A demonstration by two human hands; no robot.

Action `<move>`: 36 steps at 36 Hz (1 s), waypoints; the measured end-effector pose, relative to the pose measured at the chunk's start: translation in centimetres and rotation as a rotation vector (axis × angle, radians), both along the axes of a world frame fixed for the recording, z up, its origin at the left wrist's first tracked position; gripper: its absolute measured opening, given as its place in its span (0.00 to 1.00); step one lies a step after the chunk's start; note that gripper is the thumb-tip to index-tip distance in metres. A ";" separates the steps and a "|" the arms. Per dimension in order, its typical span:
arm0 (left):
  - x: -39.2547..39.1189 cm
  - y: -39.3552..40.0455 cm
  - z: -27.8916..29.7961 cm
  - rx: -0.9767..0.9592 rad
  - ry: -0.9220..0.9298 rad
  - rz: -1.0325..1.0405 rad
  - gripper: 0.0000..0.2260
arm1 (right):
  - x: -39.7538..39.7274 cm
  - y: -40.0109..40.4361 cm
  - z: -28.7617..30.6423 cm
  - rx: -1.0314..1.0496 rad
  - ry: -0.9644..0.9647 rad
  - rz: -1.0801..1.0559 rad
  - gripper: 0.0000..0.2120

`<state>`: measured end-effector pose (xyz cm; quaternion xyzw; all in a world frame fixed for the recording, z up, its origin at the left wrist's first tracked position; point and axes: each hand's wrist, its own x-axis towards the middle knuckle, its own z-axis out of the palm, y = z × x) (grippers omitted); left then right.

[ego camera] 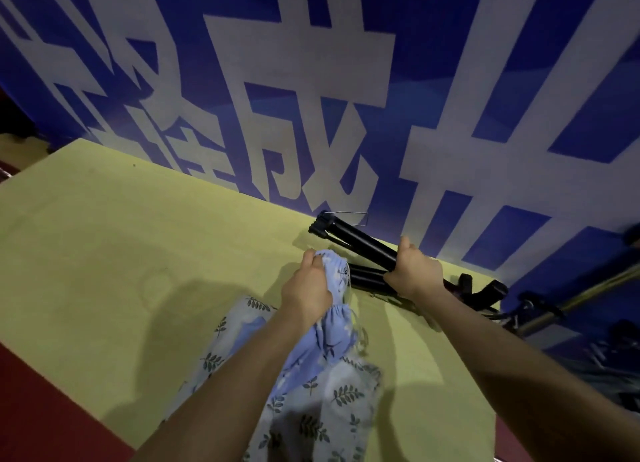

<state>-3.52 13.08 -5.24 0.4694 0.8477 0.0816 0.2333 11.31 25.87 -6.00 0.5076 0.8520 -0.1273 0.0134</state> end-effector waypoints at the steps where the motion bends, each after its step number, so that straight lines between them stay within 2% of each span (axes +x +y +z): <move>1: 0.0 -0.2 0.1 0.003 0.004 -0.003 0.25 | 0.0 -0.3 0.3 0.006 0.011 -0.001 0.21; 12: -1.0 -3.8 2.3 0.105 0.057 -0.043 0.24 | 2.9 -4.3 5.3 0.023 0.170 -0.006 0.19; 17: -1.3 -4.8 3.7 0.164 -0.016 -0.052 0.26 | 4.9 -6.4 6.3 -0.015 0.209 0.010 0.19; 23: -1.4 -6.4 4.8 0.238 -0.114 -0.045 0.31 | 6.6 -9.6 6.1 0.018 0.095 0.081 0.13; 26: -1.6 -7.4 5.1 0.269 -0.139 -0.054 0.34 | 6.9 -10.9 5.9 0.039 0.010 0.132 0.15; 31: -1.8 -8.8 5.1 0.208 -0.067 -0.209 0.34 | 6.5 -12.1 5.8 0.096 -0.063 0.214 0.19; 36: -0.8 -9.9 5.6 0.093 0.151 -0.242 0.36 | 4.9 -13.1 6.6 0.202 -0.168 0.282 0.17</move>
